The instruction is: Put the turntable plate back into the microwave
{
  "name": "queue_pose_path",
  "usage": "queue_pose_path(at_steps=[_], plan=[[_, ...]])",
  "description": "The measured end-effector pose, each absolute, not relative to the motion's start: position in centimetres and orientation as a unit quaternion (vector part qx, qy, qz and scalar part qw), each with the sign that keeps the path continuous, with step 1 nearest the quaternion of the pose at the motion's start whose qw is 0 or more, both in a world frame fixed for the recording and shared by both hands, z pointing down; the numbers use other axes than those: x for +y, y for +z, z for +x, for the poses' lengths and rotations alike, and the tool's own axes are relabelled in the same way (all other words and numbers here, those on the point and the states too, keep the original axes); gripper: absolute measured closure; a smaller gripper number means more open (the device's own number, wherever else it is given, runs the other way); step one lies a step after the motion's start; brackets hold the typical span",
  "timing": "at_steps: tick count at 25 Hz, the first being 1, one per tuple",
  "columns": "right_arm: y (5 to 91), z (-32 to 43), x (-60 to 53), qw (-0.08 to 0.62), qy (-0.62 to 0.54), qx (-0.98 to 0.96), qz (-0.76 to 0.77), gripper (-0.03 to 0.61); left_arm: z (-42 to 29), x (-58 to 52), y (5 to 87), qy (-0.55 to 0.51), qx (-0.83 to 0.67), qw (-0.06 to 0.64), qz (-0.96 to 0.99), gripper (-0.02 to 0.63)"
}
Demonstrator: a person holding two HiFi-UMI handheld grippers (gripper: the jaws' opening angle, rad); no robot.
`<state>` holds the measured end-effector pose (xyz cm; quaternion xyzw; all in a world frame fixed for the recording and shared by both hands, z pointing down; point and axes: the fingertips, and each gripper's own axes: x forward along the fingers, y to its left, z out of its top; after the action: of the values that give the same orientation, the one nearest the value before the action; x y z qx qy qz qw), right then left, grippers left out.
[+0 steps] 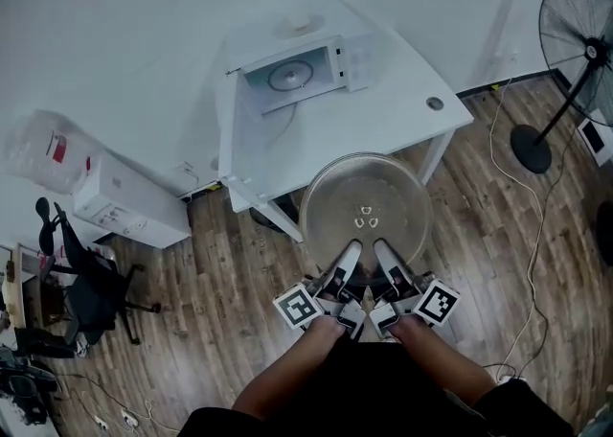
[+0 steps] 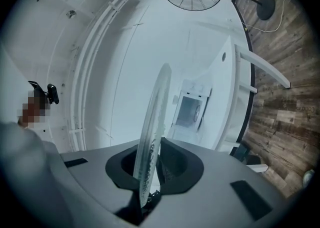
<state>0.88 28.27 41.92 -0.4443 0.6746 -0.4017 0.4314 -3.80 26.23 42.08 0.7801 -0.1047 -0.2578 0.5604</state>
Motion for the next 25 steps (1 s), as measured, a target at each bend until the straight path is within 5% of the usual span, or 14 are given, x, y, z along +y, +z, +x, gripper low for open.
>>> queue_pose_path(at_steps=[25], plan=[[41.4,0.9,12.6,0.407,-0.403,0.679,-0.458,0.515,-3.6,10.8,41.9,-0.272,-0.105,0.573,0.766,0.557]])
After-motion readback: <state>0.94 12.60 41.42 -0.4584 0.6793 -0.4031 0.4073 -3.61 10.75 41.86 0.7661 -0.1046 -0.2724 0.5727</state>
